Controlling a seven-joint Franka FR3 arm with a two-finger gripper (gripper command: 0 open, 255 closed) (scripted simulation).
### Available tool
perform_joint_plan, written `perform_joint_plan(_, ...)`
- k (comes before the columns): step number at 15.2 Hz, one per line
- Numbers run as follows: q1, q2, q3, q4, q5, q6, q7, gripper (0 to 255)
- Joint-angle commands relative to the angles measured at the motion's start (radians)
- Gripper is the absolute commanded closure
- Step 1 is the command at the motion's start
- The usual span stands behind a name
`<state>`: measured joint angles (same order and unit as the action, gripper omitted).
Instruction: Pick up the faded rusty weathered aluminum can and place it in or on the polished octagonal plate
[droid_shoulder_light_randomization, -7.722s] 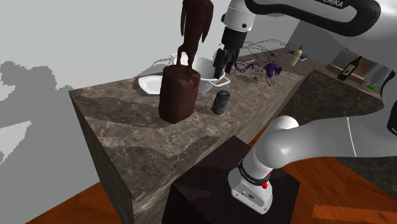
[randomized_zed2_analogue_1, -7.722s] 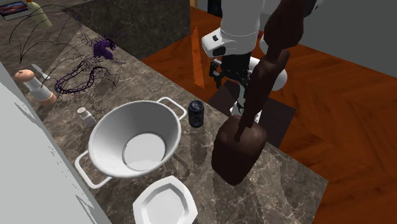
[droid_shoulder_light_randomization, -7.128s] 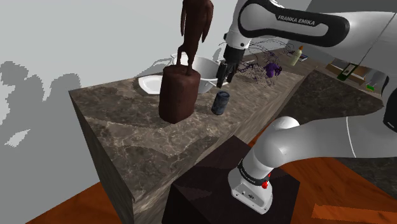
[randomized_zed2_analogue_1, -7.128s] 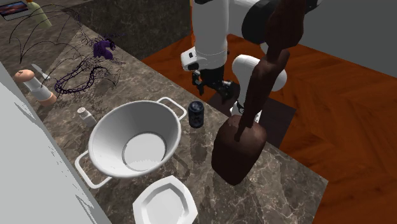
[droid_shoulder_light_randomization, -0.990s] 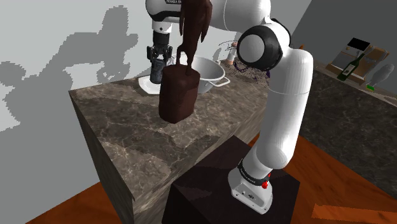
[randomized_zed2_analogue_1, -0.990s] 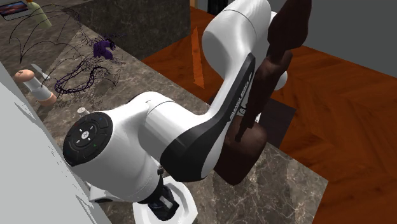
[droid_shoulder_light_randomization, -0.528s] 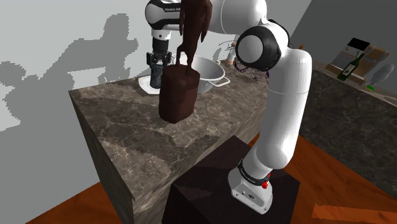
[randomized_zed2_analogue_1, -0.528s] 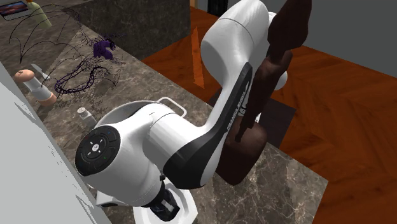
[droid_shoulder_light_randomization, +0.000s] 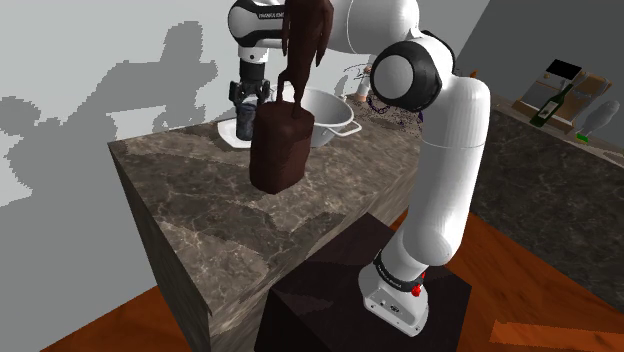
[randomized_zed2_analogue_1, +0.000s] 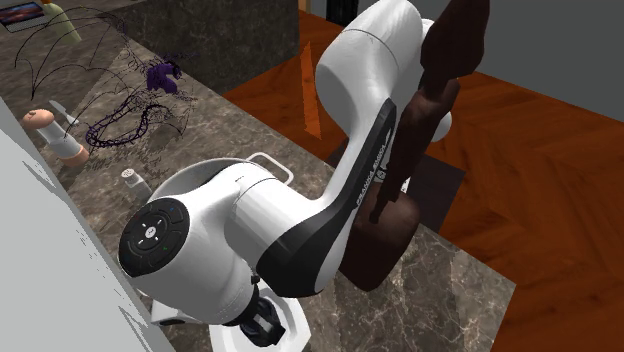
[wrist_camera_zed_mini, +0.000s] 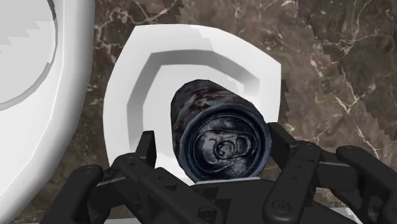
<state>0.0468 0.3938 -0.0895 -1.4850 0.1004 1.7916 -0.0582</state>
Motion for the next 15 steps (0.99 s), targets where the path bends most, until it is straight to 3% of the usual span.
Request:
perform_joint_plan(1,0.000,0.000,0.000,0.000,0.000,0.000,0.000,0)
perform_joint_plan(4,0.000,0.000,0.000,0.000,0.000,0.000,0.000,0)
perform_joint_plan(8,-0.007,0.010,-0.002,0.142,-0.001,-0.132,0.003,0)
perform_joint_plan(15,-0.007,0.010,-0.002,0.142,-0.001,-0.132,0.003,0)
